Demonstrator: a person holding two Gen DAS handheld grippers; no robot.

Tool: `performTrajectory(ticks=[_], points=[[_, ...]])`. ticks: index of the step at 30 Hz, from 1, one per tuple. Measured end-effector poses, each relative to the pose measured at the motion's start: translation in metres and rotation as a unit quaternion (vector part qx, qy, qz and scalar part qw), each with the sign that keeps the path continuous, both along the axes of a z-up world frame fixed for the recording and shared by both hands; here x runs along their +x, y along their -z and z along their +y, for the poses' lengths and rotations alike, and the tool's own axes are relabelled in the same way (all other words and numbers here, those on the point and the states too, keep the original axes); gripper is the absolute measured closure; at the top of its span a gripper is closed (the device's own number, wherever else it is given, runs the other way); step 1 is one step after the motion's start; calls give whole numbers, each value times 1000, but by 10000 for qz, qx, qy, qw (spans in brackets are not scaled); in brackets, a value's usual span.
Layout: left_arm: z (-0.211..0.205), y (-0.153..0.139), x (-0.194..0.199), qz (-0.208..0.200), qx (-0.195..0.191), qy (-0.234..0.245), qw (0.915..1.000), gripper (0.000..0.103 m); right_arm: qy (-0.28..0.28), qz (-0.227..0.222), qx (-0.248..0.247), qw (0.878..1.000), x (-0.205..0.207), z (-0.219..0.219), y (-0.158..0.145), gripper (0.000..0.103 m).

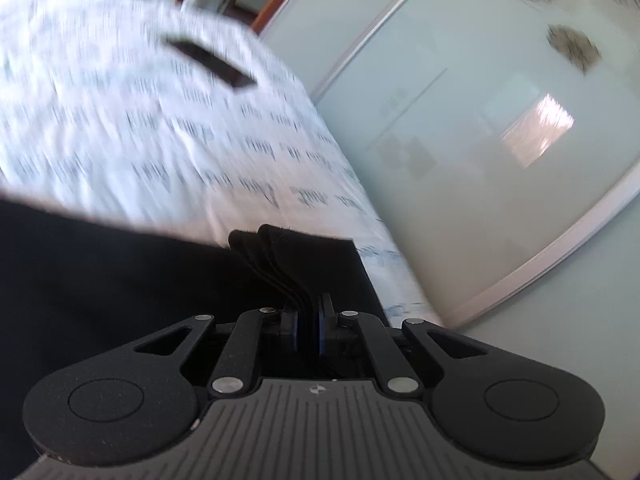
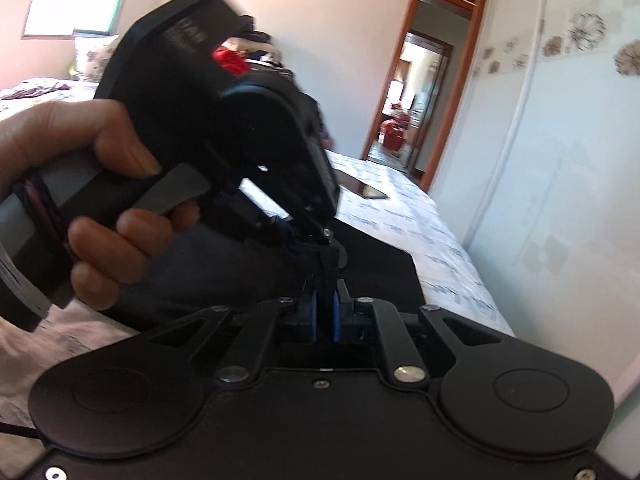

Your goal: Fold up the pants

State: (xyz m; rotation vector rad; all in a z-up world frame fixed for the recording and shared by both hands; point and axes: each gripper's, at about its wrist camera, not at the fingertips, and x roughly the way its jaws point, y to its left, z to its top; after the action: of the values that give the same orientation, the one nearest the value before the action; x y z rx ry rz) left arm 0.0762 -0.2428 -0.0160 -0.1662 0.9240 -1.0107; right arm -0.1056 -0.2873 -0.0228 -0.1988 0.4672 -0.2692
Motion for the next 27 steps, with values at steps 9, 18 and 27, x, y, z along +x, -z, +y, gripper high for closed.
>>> performTrajectory(ticks=[9, 18, 27], points=[[61, -17, 9, -1323, 1052, -434, 9846, 93, -932, -91, 455, 9946, 36, 46, -7, 95], [108, -4, 38, -1572, 1625, -907, 9699, 93, -1513, 173, 751, 9855, 76, 93, 6, 95], [130, 7, 52, -1696, 1889, -1269, 9589, 75, -1668, 390, 839, 9816, 96, 108, 16, 95]])
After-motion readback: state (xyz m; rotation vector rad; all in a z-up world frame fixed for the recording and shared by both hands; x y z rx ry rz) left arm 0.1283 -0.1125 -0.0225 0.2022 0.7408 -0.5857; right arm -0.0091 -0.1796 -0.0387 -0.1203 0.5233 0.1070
